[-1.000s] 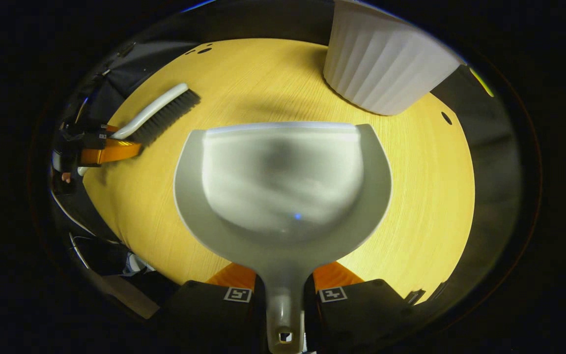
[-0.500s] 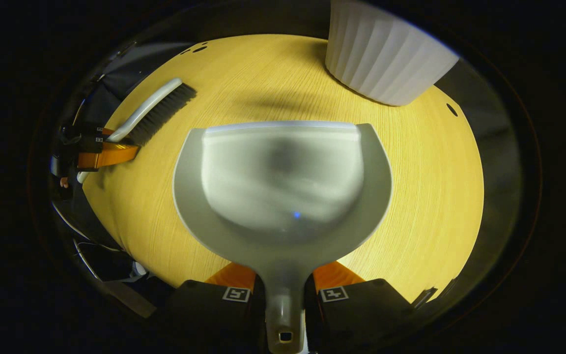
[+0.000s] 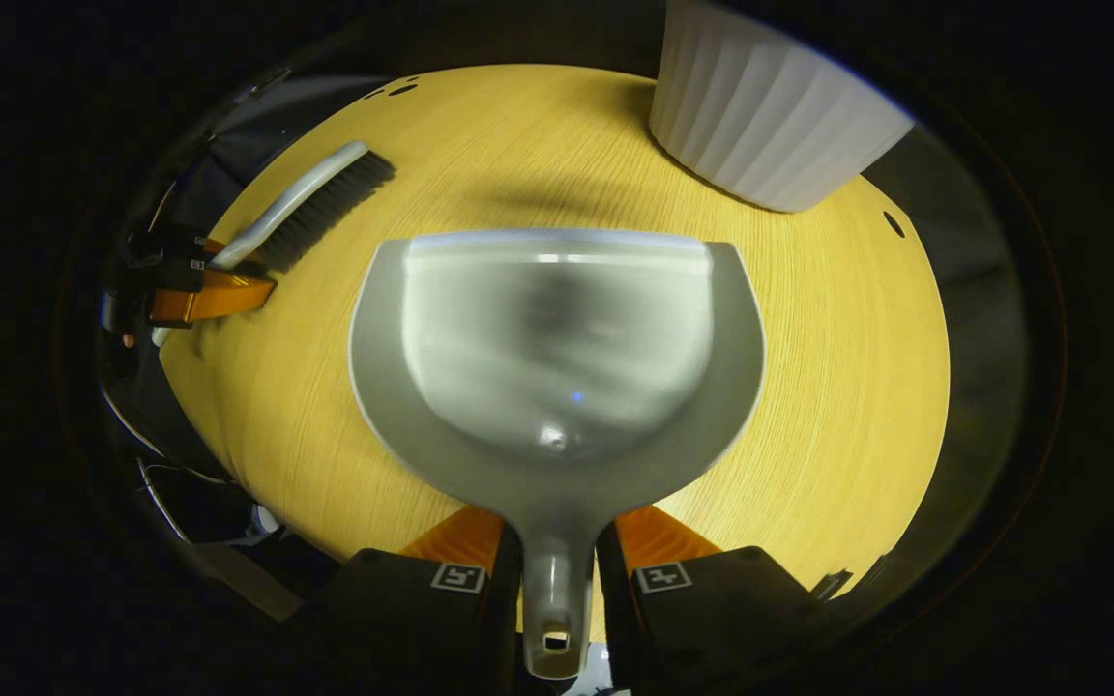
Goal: Pick up the small broom and dustpan from the desktop, sweep the trash into the dustpan with the broom, and then empty the trash into the garbage bin.
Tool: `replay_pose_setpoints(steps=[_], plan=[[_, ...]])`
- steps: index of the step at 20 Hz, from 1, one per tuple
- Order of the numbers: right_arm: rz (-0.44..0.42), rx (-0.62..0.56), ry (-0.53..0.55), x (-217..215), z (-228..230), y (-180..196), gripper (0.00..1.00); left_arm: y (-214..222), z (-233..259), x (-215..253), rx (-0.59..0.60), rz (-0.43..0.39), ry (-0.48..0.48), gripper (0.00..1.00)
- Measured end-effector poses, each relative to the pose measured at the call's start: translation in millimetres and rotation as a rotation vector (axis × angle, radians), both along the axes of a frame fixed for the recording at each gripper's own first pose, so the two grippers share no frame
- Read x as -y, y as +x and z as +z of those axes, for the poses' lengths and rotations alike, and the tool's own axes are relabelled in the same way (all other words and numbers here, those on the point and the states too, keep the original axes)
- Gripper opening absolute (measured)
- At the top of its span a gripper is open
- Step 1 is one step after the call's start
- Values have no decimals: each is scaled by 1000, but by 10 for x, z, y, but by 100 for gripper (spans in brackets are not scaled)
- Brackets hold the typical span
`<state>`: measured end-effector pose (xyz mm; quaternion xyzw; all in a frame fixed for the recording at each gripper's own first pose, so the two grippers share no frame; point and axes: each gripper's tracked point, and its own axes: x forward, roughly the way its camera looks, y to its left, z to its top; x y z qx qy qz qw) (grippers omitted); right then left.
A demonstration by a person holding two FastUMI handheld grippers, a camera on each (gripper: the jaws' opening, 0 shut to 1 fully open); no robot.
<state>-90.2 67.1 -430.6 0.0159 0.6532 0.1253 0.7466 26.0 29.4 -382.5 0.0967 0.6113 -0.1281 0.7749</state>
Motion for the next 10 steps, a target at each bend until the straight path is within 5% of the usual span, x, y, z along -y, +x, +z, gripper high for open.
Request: replay_pose_setpoints(steps=[10], plan=[[-54, 145, 82, 286, 899, 114, 42, -27, 683, -72, 150, -29, 34, 39]])
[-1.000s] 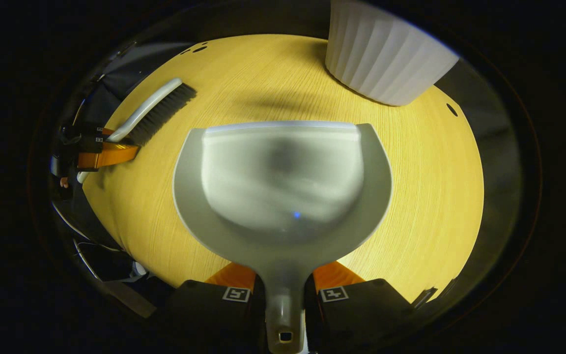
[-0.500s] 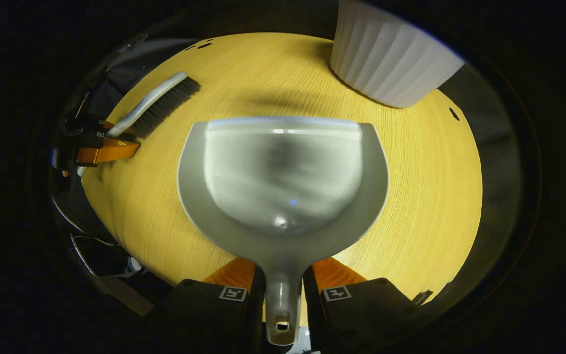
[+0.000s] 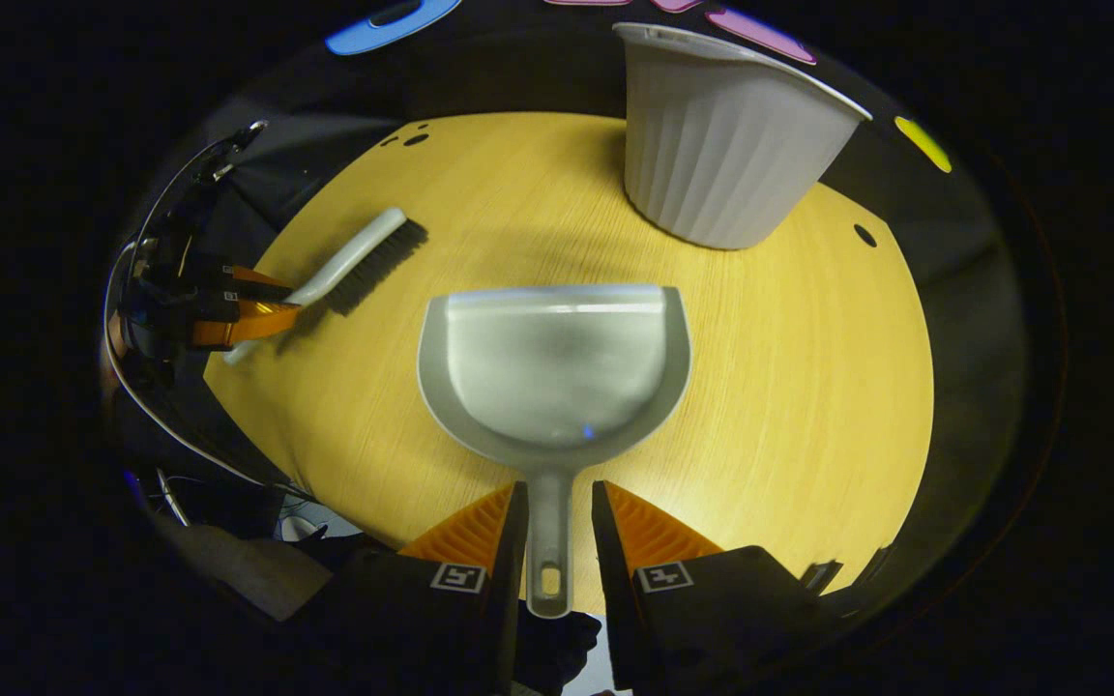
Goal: Pick up the small broom and dustpan from the desktop, sweep the trash into the dustpan with the broom, and then empty the trash into the garbage bin.
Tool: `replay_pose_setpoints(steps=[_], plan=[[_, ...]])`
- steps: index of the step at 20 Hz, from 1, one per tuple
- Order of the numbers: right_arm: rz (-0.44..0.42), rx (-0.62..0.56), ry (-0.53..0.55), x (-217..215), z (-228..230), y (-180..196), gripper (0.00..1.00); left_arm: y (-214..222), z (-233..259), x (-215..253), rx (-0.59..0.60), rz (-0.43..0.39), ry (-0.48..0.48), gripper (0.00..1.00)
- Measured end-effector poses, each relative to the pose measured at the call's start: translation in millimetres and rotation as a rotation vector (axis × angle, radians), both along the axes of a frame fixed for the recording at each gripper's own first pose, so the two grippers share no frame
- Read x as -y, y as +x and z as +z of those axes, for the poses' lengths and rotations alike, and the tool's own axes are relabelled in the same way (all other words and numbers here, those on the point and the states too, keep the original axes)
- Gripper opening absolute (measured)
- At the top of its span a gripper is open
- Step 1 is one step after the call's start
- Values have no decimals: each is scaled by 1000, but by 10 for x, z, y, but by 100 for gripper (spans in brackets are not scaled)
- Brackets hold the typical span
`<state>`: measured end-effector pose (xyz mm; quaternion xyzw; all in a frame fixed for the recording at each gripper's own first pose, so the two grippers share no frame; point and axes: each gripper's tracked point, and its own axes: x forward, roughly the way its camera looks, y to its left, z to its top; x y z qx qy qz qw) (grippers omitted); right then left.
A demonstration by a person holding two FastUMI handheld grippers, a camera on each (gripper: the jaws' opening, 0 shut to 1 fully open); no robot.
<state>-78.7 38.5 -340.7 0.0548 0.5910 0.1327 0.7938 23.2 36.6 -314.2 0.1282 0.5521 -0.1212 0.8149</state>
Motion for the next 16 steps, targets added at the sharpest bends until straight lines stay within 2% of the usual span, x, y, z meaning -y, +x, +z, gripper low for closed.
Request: replay_pose_setpoints(steps=[6, 8, 9, 10, 11, 12, 13, 15, 16], plan=[[-62, 302, 18, 3, 825, 490, 39, 275, 743, 290, 268, -35, -42, 39], [-103, 478, 29, -7, 1199, 766, 38, 383, 1040, 483, 383, -33, -98, 40], [-124, 549, 31, 13, 1363, 861, 45, 439, 1222, 591, 442, -26, -136, 41], [-142, 615, 26, 39, 1519, 918, 38, 474, 1384, 674, 506, -23, -169, 40], [-150, 670, 21, 53, 1647, 974, 39, 510, 1590, 754, 570, -25, -198, 41], [-157, 723, 12, 67, 1762, 1012, 40, 525, 1768, 823, 630, -31, -223, 46], [-156, 769, 3, 86, 1886, 1034, 40, 533, 1912, 867, 683, -37, -240, 41], [-160, 852, -30, 154, 2128, 1083, 40, 505, 2198, 960, 787, -50, -278, 41], [-162, 885, -41, 161, 2204, 1101, 36, 464, 2329, 1038, 832, -58, -306, 41]])
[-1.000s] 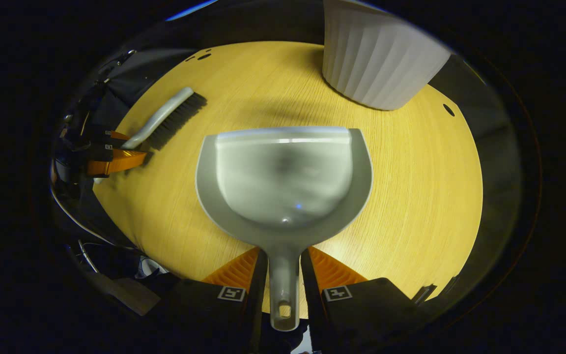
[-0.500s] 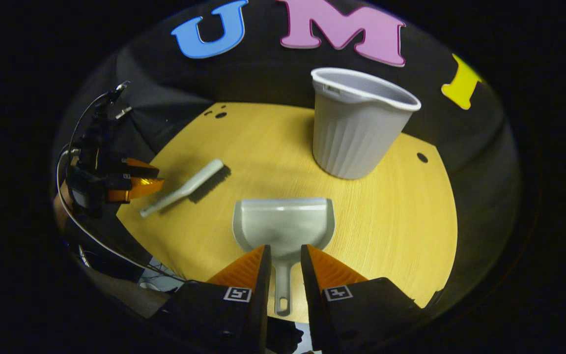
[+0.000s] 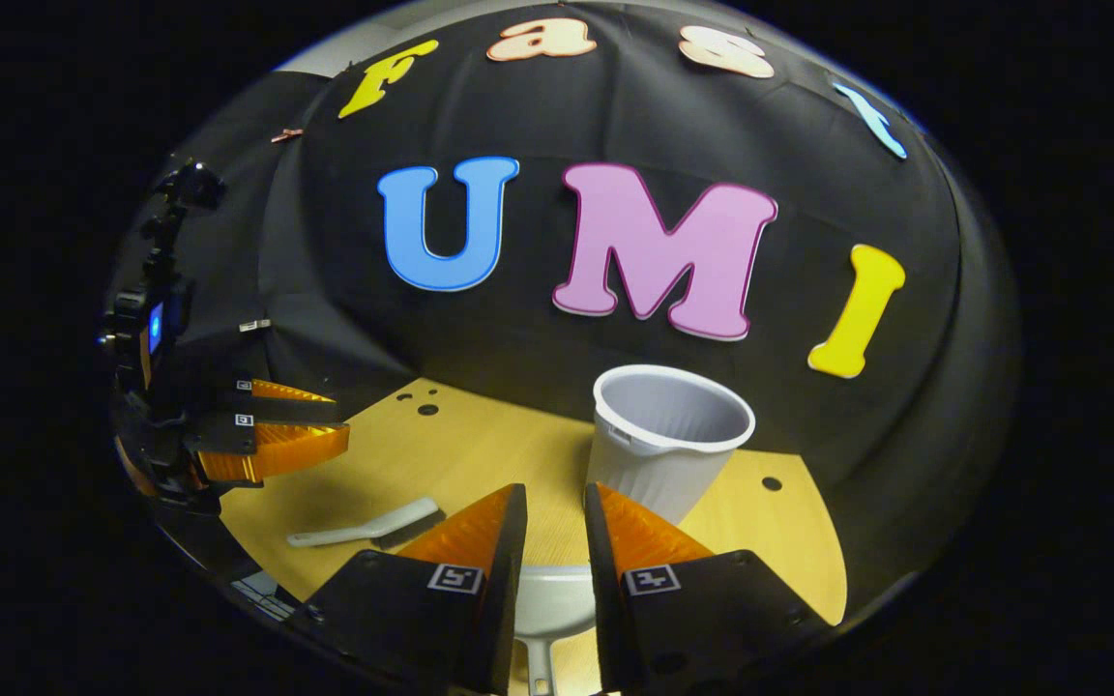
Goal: Pick up the small broom and dustpan from the desktop, sweep the trash into the dustpan with the broom, and then empty the trash into the garbage bin.
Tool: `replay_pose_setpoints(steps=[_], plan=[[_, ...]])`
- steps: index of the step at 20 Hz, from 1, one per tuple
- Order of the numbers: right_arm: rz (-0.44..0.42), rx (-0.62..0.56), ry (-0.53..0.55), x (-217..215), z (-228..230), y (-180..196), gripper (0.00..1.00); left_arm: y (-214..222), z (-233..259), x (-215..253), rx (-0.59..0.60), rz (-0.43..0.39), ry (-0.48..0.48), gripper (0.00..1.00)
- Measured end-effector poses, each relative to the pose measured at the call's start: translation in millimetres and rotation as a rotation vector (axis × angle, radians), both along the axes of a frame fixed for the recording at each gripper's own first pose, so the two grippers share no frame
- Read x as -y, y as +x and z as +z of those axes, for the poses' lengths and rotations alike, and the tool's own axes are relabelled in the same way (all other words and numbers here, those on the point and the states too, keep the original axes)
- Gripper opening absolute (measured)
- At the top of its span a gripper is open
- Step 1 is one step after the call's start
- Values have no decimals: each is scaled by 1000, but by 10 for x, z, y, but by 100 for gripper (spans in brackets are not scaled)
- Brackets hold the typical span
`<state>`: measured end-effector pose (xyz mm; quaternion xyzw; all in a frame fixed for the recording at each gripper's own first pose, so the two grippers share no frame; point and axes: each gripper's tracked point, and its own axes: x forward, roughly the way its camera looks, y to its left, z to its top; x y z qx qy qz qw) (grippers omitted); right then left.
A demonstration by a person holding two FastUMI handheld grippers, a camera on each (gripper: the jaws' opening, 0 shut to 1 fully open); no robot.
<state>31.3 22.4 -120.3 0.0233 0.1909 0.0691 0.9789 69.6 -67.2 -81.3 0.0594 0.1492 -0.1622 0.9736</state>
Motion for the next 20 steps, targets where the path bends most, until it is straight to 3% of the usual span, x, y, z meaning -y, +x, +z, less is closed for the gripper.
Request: replay_pose_setpoints(steps=[1, 2, 3, 7, 9, 10, 20], plan=[[-7, 26, -6, 9, 78, -15, 37, -48, 113, 59, 41, 0, -20, 46], [-9, 43, -6, -8, 163, -20, 37, -132, 187, 104, 79, 0, -34, 42], [-19, 59, -6, -11, 233, -23, 37, -197, 266, 128, 108, 7, -41, 46], [-40, 76, 3, 21, 286, -71, 37, -354, 346, 113, 171, -1, -61, 39], [-39, 81, -2, 20, 281, -76, 41, -360, 338, 132, 174, -11, -53, 43], [-35, 79, -5, 22, 281, -78, 37, -364, 297, 153, 170, -14, -50, 43], [-15, 79, -12, 37, 317, -204, 37, -355, 232, 87, 133, 16, -70, 43]])
